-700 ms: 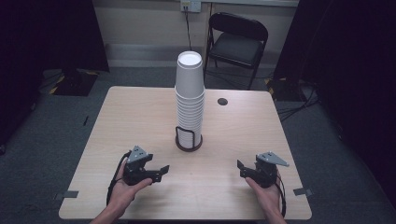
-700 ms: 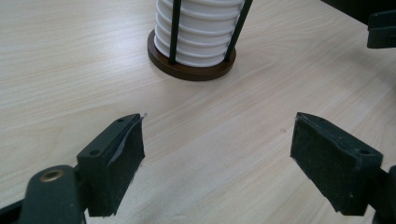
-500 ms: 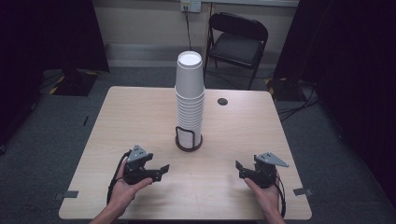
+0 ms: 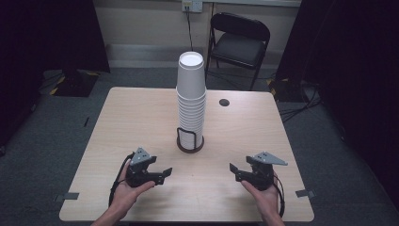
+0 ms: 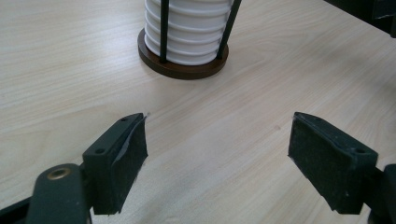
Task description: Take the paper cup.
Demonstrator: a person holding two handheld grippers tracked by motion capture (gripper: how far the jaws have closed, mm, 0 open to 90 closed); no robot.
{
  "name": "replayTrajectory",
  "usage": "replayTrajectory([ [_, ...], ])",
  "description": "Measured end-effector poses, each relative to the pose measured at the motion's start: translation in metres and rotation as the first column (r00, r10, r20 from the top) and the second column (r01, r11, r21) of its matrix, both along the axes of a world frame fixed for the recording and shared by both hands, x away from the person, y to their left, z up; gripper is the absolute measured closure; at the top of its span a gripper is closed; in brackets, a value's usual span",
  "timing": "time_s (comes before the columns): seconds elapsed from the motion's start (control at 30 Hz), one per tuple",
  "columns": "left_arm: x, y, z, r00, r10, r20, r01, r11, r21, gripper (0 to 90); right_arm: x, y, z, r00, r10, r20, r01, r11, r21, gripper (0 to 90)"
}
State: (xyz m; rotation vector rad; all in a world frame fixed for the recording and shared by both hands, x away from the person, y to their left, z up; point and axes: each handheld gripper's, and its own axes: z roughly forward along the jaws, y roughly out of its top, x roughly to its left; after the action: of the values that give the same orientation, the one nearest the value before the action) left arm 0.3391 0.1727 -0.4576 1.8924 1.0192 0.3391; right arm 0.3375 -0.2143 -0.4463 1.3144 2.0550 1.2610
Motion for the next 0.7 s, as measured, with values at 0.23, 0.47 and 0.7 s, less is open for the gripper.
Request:
replayTrajectory([
  [0.23,0.002,0.001,-0.001,1.0000,-0.001,-0.003,0.001,1.0000,0.007,19.7,0.001,0.015,0.009,0.9967,0.077,0.026,-0.077,0.997,-0.013,14.9],
  [0.47,0.001,-0.001,0.000,1.0000,-0.005,0.001,0.005,0.9999,0.010,19.7,0.011,0.025,0.030,0.9909,0.111,0.076,-0.113,0.993,0.025,15.7],
  [0.7,0.000,-0.001,-0.001,0.9999,-0.010,-0.002,0.010,0.9999,0.008,19.8,0.020,0.032,0.049,0.9844,0.137,0.110,-0.144,0.988,0.057,16.3],
])
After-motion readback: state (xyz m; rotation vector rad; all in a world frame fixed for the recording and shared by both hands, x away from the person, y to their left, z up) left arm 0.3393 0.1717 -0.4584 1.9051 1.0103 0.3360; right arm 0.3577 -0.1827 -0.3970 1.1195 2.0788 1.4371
